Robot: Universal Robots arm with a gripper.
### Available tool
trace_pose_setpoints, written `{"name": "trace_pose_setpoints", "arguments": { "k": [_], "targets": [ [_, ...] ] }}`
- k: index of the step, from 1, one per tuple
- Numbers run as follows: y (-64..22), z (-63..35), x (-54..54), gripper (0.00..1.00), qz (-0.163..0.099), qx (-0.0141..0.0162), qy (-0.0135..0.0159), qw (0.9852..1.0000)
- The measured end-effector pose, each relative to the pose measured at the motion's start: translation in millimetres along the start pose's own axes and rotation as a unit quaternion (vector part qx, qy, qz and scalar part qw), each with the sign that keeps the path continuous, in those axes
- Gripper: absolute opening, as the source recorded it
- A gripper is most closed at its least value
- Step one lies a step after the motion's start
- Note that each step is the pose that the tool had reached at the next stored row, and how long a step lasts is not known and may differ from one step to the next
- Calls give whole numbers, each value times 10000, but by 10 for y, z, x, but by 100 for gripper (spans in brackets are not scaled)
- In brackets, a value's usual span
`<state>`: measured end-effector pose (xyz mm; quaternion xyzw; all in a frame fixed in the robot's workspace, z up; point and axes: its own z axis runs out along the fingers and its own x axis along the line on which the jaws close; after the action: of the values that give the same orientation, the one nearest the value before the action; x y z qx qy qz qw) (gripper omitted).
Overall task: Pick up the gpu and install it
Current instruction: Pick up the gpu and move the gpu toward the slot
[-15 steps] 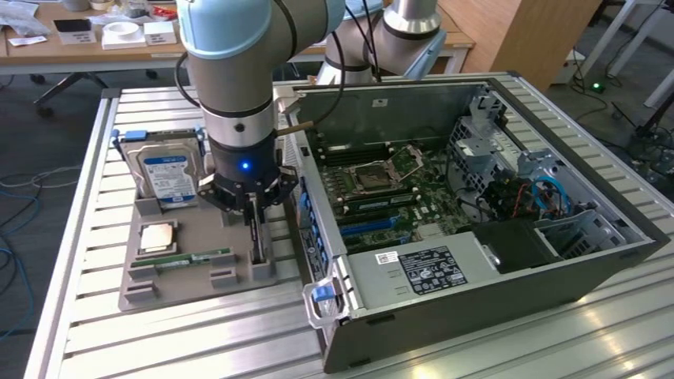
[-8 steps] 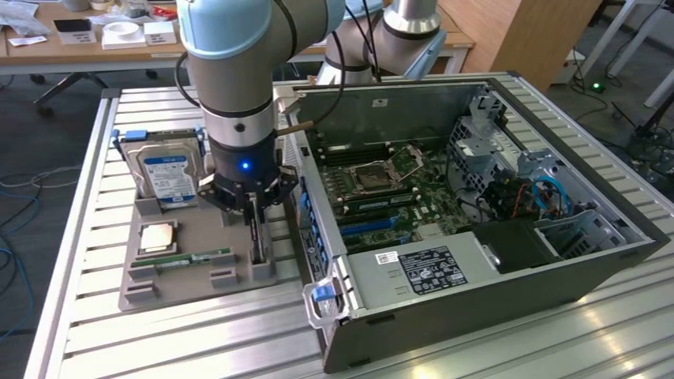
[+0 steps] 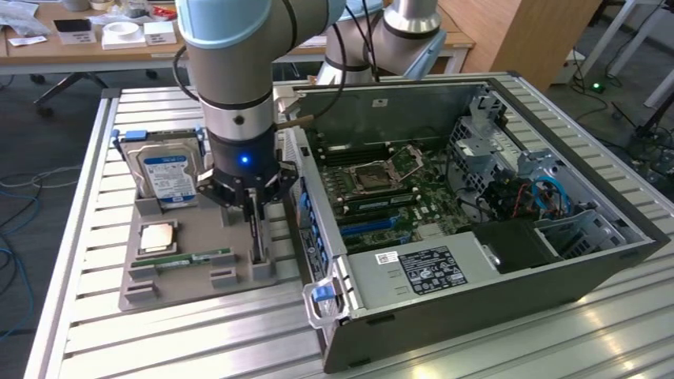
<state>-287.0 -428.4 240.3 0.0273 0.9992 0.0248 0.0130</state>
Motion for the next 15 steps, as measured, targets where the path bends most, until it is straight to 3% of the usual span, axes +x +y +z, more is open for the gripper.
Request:
{"name": "trace_pose_setpoints", "arguments": {
  "k": [15],
  "targets": [
    [19, -384, -9, 26, -36, 5, 2, 10000]
  ]
}}
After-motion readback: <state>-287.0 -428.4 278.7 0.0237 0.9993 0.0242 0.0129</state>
